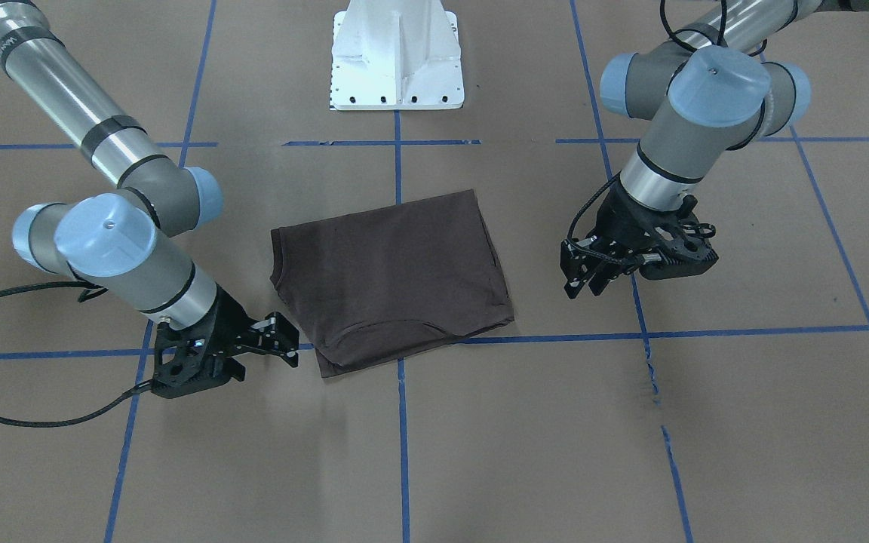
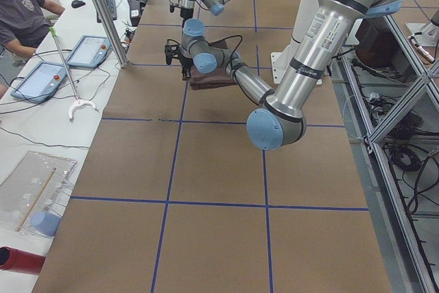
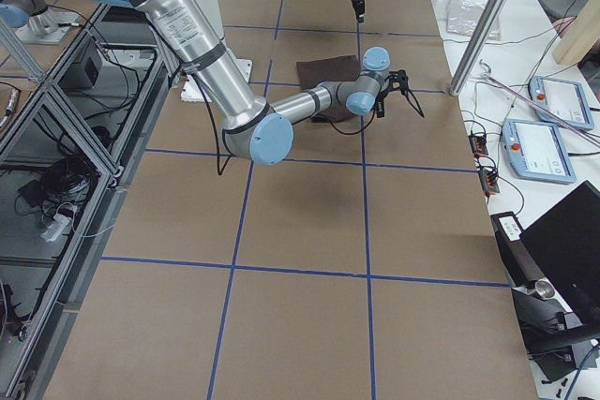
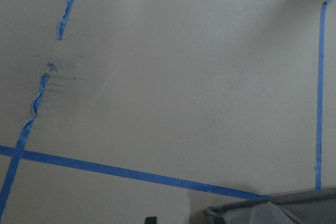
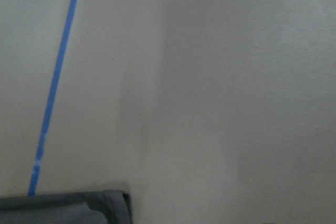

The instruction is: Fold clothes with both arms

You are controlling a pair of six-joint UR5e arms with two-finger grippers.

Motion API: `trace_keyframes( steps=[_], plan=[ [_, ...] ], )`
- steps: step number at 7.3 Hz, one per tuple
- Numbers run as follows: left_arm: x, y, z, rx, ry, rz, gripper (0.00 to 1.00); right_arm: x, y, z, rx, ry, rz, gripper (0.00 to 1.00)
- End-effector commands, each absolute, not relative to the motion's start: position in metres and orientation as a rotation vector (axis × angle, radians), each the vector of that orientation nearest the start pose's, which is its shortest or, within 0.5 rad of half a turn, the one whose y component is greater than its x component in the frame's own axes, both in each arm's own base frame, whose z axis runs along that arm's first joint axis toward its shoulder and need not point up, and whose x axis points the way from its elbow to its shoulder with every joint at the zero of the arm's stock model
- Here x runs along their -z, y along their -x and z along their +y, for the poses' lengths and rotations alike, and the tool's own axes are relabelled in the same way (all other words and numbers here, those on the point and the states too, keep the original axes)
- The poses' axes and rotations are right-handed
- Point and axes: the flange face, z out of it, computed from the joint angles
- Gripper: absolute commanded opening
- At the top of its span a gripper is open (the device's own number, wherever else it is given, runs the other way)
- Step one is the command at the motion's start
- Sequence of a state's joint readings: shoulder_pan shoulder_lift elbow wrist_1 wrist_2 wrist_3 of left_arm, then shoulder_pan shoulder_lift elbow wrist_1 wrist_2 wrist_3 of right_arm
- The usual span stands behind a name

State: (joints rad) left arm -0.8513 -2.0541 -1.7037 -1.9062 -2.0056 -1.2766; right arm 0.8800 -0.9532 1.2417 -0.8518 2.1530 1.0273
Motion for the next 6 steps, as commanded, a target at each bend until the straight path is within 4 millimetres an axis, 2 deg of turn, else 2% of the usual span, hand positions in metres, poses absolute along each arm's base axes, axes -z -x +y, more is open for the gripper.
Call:
trace_keyframes(
  steps=[1,2,3,4,5,6],
  plan=[
    [-0.299,-0.341,-0.543,0.200,-0.234,0.985,0.46,-0.437,0.297,-0.636,-0.103,-0.138,-1.073,1.00],
    [-0.325,-0.312,-0.551,0.101,-0.277,0.948,0.47,-0.462,0.253,-0.647,-0.173,-0.115,-1.026,1.00],
    [-0.351,-0.259,-0.570,-0.013,-0.328,0.919,0.50,-0.487,0.217,-0.656,-0.134,-0.126,-0.958,1.00],
    [-0.371,-0.212,-0.588,-0.094,-0.366,0.891,0.52,-0.518,0.181,-0.655,-0.059,-0.121,-0.887,1.00],
    [-0.399,-0.168,-0.600,-0.123,-0.403,0.835,0.55,-0.541,0.126,-0.657,-0.029,-0.134,-0.840,1.00],
    [-0.432,-0.114,-0.622,-0.143,-0.431,0.778,0.58,-0.555,0.072,-0.659,-0.026,-0.121,-0.833,1.00]
  ],
)
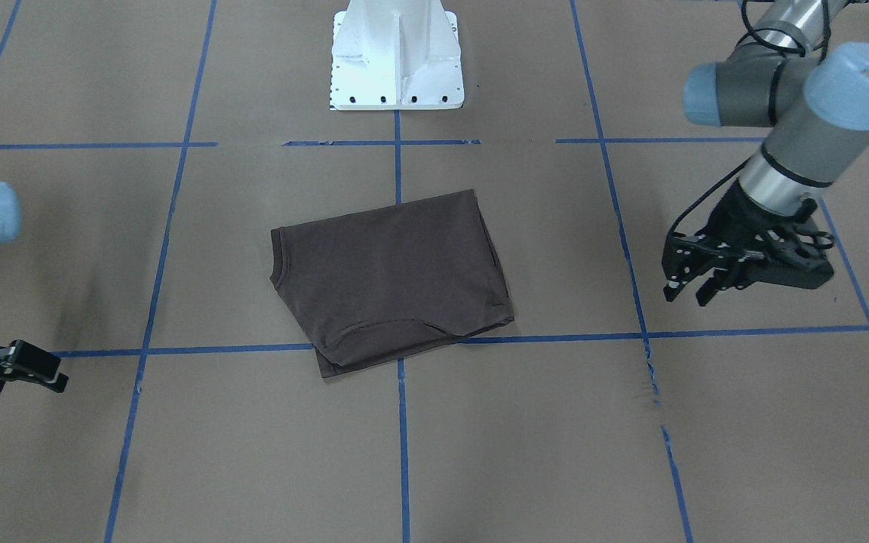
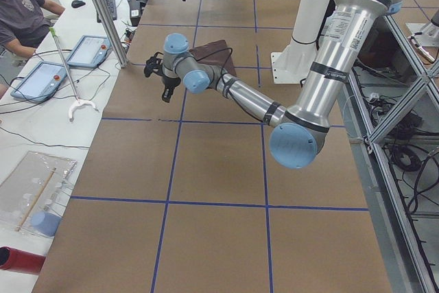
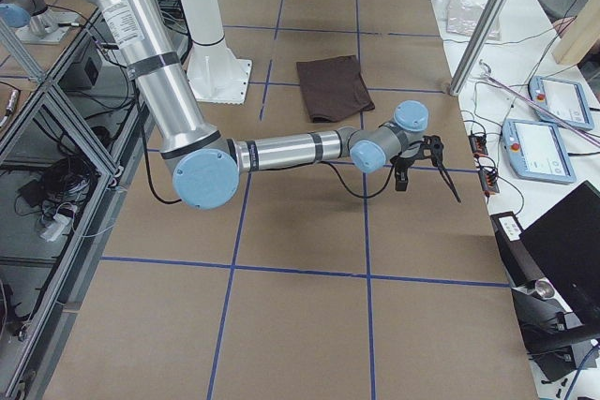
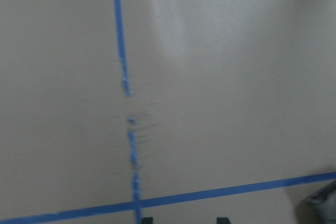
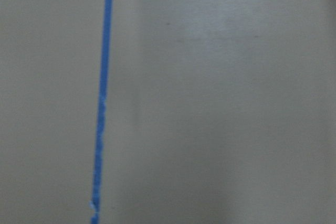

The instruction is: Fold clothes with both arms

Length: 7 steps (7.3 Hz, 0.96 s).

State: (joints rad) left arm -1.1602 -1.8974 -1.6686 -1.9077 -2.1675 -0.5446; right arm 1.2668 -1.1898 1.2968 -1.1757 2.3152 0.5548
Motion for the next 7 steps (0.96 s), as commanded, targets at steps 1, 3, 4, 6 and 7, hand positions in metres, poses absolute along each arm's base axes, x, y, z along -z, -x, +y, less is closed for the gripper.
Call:
trace_keyframes(
  steps=[1,3,4,6,7],
  plan=[
    [-0.470,-0.069,-0.637,-0.202,-0.439,0.731,0.65,-0.567,0.033,-0.652,0.002,-0.127,-0.822,1.00],
    [-0.533,-0.001,-0.647,-0.182,-0.387,0.681,1.00,-0.600,-0.019,-0.634,0.053,-0.080,-0.783,1.00],
    [-0.559,0.032,-0.645,-0.154,-0.328,0.681,1.00,-0.615,-0.031,-0.620,0.084,-0.060,-0.773,1.00],
    [-0.577,0.061,-0.625,-0.208,-0.163,0.673,1.00,-0.628,-0.029,-0.591,0.089,-0.041,-0.765,1.00],
    [-0.588,0.060,-0.604,-0.203,-0.147,0.672,1.00,-0.636,-0.029,-0.578,0.078,-0.028,-0.770,1.00]
  ],
)
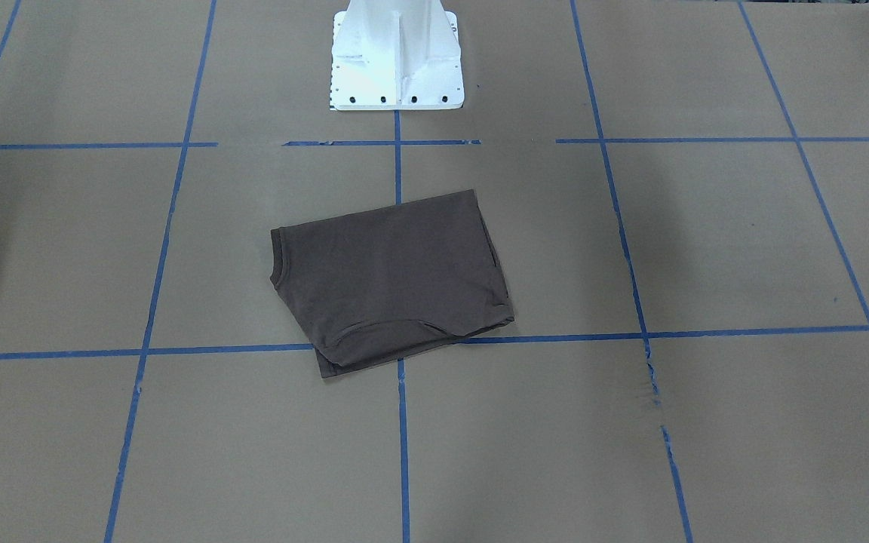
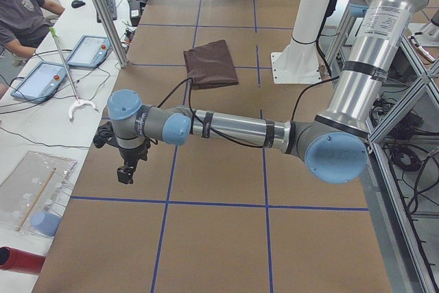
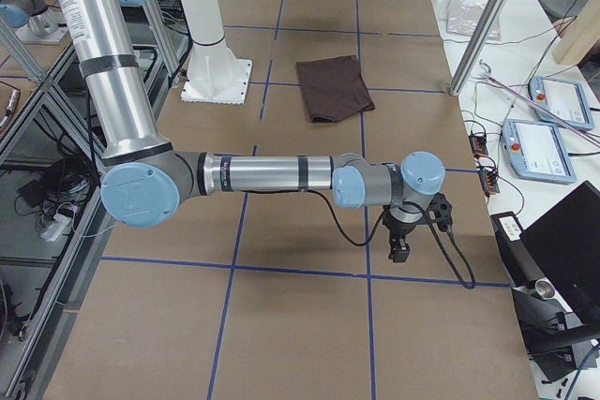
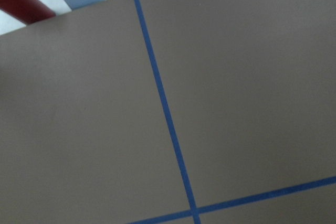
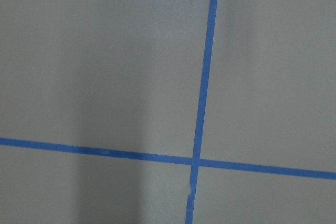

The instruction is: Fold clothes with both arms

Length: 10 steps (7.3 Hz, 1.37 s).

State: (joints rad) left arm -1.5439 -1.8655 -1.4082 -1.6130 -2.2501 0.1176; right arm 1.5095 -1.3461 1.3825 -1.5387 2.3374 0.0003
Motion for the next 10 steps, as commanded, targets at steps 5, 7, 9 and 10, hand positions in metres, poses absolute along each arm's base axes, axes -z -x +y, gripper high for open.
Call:
trace_keyframes(
  steps=[5,7,9,10],
  plan=[
    [-0.593,0.053,-0.487,-0.170,-0.130,0.797,1.00,-0.622,-0.011,-0.535,0.110,-0.011,-0.763,1.00],
    [-0.603,0.051,-0.490,-0.169,-0.116,0.789,1.00,-0.630,-0.007,-0.527,0.116,0.004,-0.758,1.00],
    [-0.600,0.051,-0.492,-0.180,-0.127,0.768,1.00,-0.639,-0.008,-0.513,0.118,0.015,-0.757,1.00],
    [-0.603,0.050,-0.492,-0.179,-0.121,0.769,1.00,-0.637,-0.007,-0.514,0.118,0.010,-0.765,1.00]
  ],
)
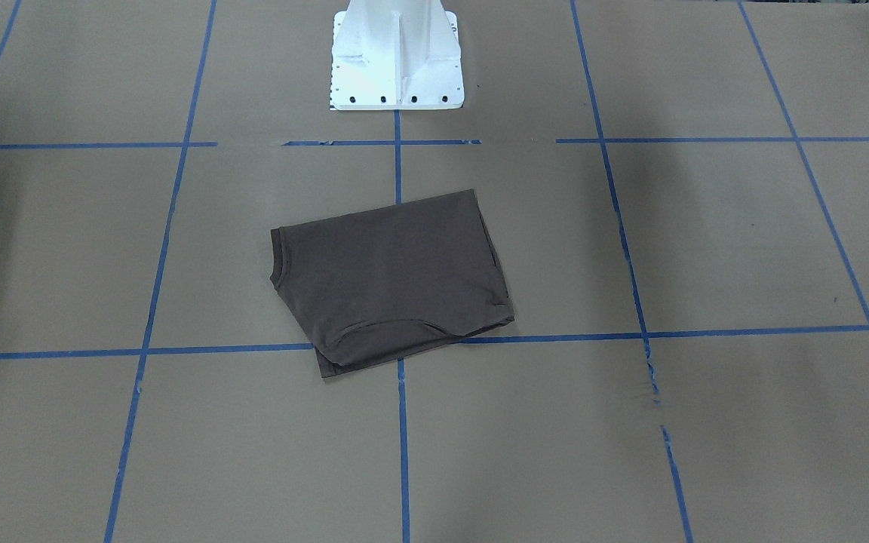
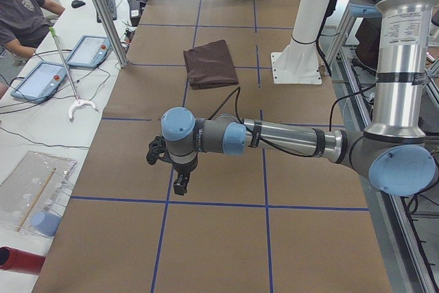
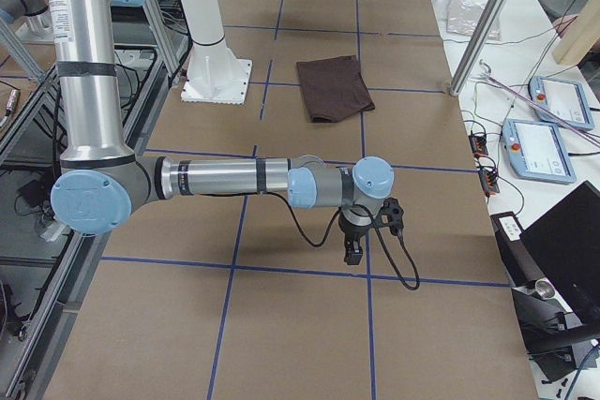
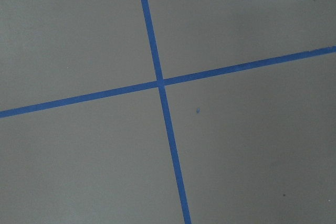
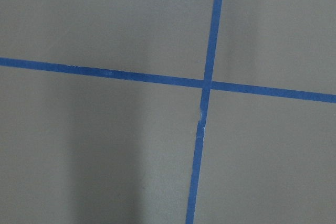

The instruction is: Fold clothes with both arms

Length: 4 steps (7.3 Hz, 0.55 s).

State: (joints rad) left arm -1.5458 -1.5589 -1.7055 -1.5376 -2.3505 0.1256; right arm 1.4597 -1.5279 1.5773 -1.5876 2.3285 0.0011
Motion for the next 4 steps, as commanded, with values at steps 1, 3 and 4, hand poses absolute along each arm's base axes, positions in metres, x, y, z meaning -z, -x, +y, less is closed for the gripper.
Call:
trace_keyframes(
  steps=[1,3,4],
  plan=[
    [-0.6045,0.0502,-0.4906,-0.181,-0.119,0.769,1.00,-0.6367,-0.0068,-0.5142,0.118,0.010,-0.768,1.00],
    [-0.6104,0.0467,-0.4933,-0.187,-0.108,0.744,1.00,-0.6343,-0.0066,-0.5144,0.120,0.006,-0.770,1.00],
    [-0.6105,0.0474,-0.4954,-0.186,-0.107,0.724,1.00,-0.6332,-0.0064,-0.5145,0.121,0.003,-0.773,1.00]
  ],
)
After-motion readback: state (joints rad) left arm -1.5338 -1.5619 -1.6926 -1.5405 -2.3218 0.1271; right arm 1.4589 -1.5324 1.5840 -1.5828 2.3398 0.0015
